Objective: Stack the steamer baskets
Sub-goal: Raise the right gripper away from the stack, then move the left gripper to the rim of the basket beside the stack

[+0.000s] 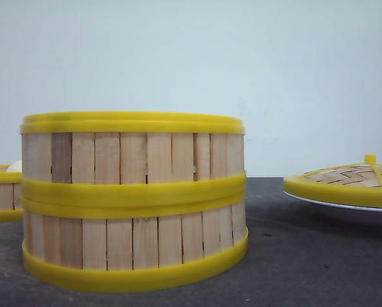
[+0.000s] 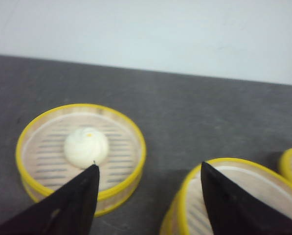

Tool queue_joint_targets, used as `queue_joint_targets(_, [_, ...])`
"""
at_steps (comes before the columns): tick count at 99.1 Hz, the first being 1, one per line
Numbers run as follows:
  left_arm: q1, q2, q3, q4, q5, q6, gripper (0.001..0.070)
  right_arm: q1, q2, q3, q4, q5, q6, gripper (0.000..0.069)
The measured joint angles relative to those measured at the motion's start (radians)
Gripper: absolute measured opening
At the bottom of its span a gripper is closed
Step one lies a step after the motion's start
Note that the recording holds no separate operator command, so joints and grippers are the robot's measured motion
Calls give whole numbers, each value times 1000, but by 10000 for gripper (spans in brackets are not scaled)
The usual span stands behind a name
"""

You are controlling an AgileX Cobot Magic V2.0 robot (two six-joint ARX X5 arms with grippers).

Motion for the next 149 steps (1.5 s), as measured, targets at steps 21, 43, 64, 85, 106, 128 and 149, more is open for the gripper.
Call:
queue_joint_targets(21, [62, 190, 0, 100, -44, 0, 387, 26, -220, -256, -9, 1, 47, 483])
queue_joint_targets(43, [171, 409, 2, 173, -47, -23, 387, 31, -359, -323, -16, 6, 97, 483])
queue_joint_targets(64, [251, 631, 95, 145, -47, -82, 387, 32, -380, -323, -18, 22, 99, 483])
queue_joint_targets(85, [278, 812, 218, 67, -46, -100, 387, 32, -380, -323, -24, 22, 102, 483])
queue_joint_targets(106, [297, 934, 257, 25, -46, -102, 387, 32, -380, -323, -23, 22, 103, 483])
queue_joint_targets(128, [325, 981, 257, 3, -47, -102, 387, 32, -380, -323, -23, 50, 103, 467])
queue_joint_targets(149, [335, 1027, 258, 4, -47, -102, 347, 32, -380, -323, -3, 52, 102, 445])
